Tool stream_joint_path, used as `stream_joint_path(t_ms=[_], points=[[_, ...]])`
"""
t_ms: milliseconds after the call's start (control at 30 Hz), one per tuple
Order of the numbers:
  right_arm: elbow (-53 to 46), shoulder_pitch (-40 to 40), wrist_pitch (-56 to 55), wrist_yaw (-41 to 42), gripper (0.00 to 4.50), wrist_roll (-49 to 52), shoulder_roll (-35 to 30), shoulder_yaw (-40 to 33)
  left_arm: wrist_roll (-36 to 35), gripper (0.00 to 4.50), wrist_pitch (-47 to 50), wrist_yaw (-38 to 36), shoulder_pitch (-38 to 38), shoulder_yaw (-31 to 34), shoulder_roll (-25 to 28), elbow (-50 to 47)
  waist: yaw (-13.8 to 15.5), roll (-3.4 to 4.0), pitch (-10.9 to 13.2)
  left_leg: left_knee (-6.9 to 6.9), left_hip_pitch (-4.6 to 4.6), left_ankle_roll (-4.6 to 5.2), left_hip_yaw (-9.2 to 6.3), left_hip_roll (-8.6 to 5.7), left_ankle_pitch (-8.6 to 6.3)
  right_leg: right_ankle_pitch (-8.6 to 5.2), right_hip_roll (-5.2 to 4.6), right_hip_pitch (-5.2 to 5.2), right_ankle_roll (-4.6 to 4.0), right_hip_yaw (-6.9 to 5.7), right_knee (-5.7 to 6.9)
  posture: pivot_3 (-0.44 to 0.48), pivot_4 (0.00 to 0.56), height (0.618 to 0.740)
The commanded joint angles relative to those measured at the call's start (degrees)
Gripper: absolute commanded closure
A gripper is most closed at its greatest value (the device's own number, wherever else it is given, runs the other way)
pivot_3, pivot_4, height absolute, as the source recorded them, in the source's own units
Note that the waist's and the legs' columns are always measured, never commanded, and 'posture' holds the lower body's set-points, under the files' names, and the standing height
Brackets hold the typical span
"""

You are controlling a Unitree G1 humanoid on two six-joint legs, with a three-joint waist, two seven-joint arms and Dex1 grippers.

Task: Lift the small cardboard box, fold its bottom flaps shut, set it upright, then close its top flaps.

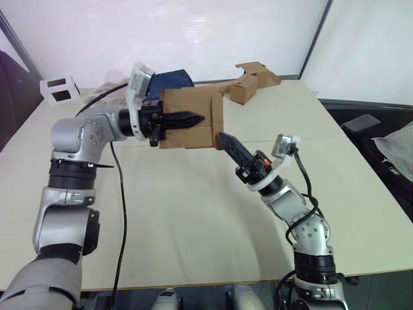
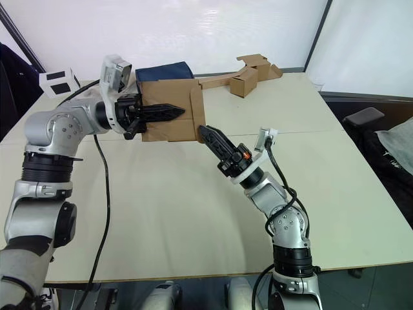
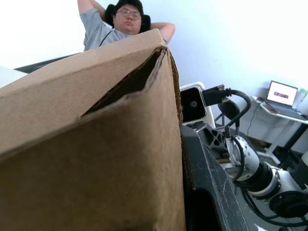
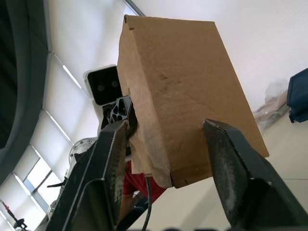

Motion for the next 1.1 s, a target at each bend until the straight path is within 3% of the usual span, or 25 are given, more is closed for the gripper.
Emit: stream_joint_path(t_ms=[33,1100], points=[[0.20,-0.93,-1.10,0.39,1.99,-0.18,0.63,-0.28,-0.34,4.50,-0.89,-0.41,-1.57,1.32,0.32,-0.52,-0.01,0.00,0.00,0.00,0.00,0.00,0.00,0.00,0.00,0.00,0.00,0.00,0.00,0.00,0.00,0.000,0.150,0.740],[3.98,-4.49,-4.19,-2.56,1.99,0.31,4.50,-3.76,-1.07,4.50,0.22,-0.94,-1.05,1.31,0.72,-1.81,0.00,0.00,0.00,-0.01,0.00,-0.02,0.00,0.00,0.01,0.00,0.00,-0.01,0.00,-0.01,0.01,0.000,0.150,0.740]])
